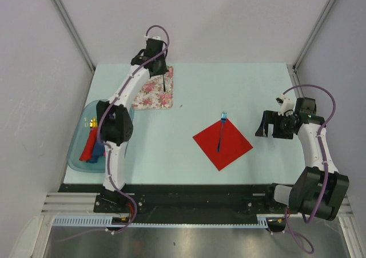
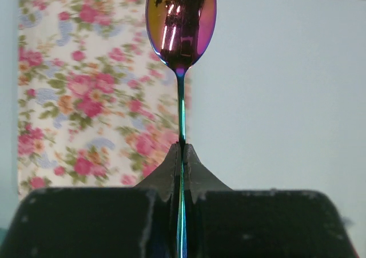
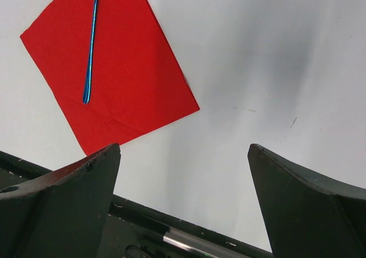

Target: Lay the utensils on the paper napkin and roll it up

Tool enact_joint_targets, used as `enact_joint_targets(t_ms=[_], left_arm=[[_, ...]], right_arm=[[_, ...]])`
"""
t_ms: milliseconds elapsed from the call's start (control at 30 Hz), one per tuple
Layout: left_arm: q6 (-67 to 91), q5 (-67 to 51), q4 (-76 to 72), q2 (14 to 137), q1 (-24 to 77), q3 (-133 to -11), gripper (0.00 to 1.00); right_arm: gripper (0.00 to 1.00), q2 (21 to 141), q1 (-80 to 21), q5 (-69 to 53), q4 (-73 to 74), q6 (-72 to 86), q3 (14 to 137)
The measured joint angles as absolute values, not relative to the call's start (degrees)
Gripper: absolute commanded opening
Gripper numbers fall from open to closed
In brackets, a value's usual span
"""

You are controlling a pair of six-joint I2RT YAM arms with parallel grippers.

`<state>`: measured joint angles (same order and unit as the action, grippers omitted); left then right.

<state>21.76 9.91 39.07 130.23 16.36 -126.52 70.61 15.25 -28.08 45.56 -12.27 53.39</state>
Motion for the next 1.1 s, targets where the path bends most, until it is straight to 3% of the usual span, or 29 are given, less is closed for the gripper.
enact_joint_targets(t_ms=[200, 333, 633, 1100], left_arm=[[21.45, 9.74, 35.51, 110.28, 30.61, -111.85, 0.00], [22.13, 9.32, 33.15, 104.73, 41.25, -104.95, 0.00], [26.55, 8.78, 30.89, 110.63, 54.54, -98.13, 0.00], [33.69, 9.26, 29.82, 125.97, 56.90, -103.42, 0.00]], right_arm=[[1.00, 71.24, 15.25, -28.03, 45.56, -12.25, 53.39], [1.00, 71.42, 15.25, -27.99, 45.58, -12.25, 53.39], [1.00, 71.40, 15.40, -27.94, 45.56, -12.25, 53.39], [1.00, 71.37, 15.66, -27.99, 45.56, -12.25, 53.39]])
